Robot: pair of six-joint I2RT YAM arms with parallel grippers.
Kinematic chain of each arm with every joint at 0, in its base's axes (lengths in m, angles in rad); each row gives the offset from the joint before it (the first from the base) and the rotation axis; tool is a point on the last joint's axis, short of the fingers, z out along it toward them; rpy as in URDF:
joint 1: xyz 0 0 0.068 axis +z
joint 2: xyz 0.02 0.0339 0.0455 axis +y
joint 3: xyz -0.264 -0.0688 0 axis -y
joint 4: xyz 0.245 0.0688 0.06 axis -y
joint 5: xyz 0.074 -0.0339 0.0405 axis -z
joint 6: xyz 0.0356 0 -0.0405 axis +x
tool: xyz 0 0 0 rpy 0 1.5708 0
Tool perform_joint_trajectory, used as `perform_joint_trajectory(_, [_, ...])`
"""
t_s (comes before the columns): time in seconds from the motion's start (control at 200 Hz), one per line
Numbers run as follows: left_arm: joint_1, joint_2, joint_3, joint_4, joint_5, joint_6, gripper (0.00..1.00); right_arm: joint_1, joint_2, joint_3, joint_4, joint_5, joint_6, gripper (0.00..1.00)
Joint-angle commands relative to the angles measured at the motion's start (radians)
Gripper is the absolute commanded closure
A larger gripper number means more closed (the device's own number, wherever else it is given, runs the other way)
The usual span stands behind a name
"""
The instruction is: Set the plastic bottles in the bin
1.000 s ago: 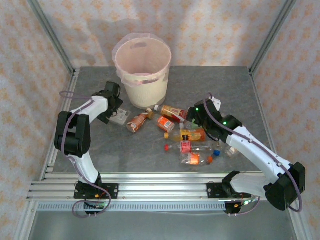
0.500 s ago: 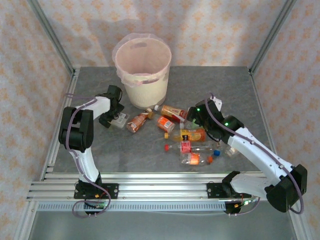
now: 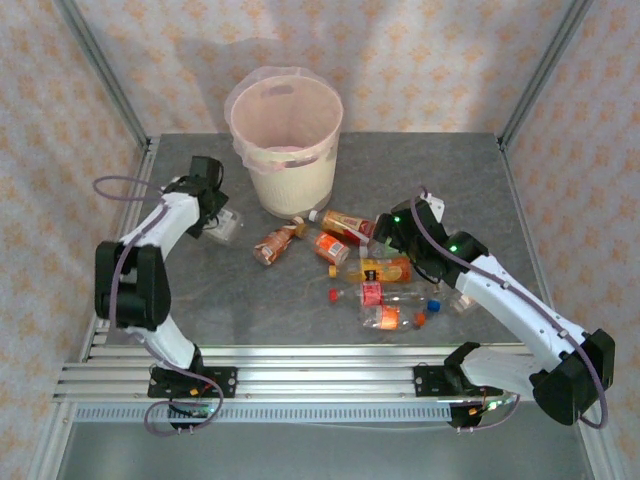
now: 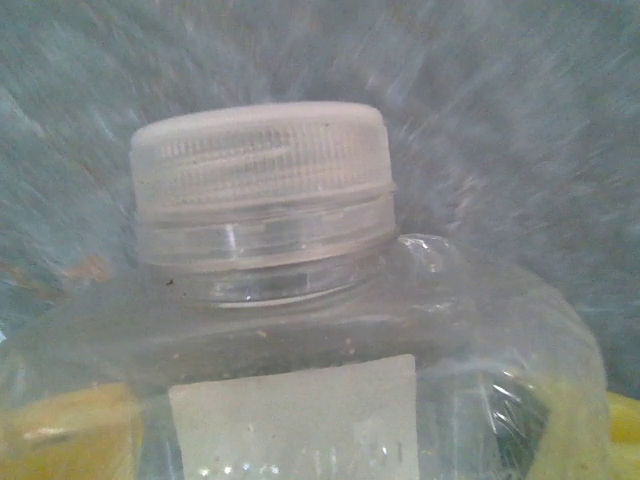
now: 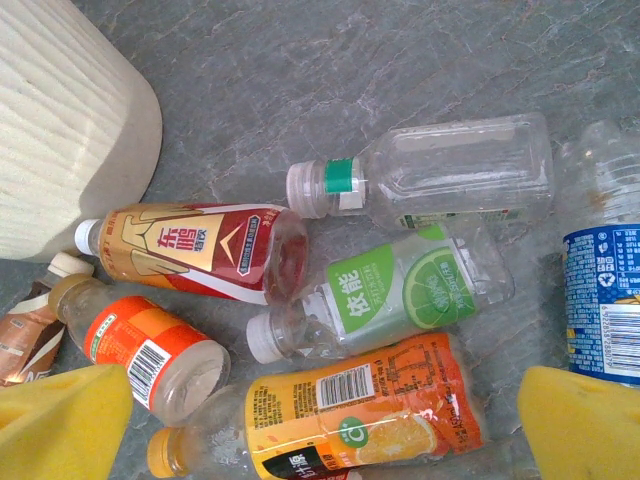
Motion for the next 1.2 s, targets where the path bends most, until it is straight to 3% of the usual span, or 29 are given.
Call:
perform_joint_trajectory(0.0, [0.003, -0.138, 0.048, -0.058, -0.147, 0.09, 0.23, 0.003, -0.023, -0.011, 0.0, 0.031, 0.012, 0.01])
perform_joint_trajectory(0.195, [0.001, -0.319, 0.159, -0.057, -0.239, 0.225, 0.24, 0.002, -0.023, -0.018, 0.016, 0.028, 0.015, 0.01])
perform_joint_trajectory(0.455, [-0.019, -0.378, 0.348, 0.084, -0.195, 0.378, 0.25, 0.002, -0.021, -0.024, 0.044, 0.009, 0.026, 0.01])
perform_joint_trajectory(0.596, [-0.069, -0.289, 0.499, 0.125, -0.159, 0.44, 0.26, 0.002, -0.026, -0.025, 0.044, 0.004, 0.034, 0.01])
perform_joint_trajectory(0.841, [-0.191, -0.053, 0.766, 0.226, -0.056, 0.677, 0.25, 0.002, -0.05, -0.023, 0.015, 0.016, 0.04, 0.01])
perform_joint_trajectory(1.031, [-0.239, 0.177, 1.027, 0.179, 0.069, 0.832, 0.24, 0.002, -0.055, -0.013, 0.004, 0.026, 0.039, 0.01])
perform_joint_trajectory(1.196, [-0.275, 0.347, 1.194, 0.141, 0.082, 0.937, 0.2, 0.002, -0.044, 0.004, -0.006, 0.024, 0.033, 0.01])
